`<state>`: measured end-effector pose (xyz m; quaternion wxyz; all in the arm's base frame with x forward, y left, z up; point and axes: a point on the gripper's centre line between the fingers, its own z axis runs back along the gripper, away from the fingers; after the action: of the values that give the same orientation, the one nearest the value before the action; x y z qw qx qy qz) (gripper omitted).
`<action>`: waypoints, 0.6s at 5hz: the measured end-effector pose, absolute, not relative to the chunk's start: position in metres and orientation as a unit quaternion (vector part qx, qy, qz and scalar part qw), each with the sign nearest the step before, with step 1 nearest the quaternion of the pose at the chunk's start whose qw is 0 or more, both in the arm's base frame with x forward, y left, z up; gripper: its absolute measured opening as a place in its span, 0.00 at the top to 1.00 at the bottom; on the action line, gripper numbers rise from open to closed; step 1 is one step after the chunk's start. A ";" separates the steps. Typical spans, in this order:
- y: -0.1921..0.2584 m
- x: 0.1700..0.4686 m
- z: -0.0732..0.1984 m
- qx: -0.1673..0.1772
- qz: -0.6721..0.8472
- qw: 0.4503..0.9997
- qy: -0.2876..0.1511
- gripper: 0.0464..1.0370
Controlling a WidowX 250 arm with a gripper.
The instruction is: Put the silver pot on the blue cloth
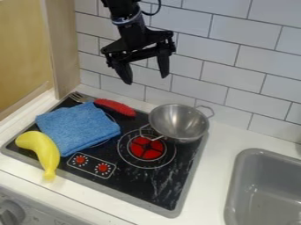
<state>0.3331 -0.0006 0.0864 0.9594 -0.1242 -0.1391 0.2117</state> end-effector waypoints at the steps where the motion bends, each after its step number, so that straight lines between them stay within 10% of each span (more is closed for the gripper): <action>1: -0.003 0.324 0.071 -0.121 0.213 0.963 -0.111 0.04; 3: -0.016 0.320 0.062 -0.141 0.162 0.973 -0.088 0.04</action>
<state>0.3203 -0.0161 0.0617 0.9727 -0.1411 -0.0885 0.1619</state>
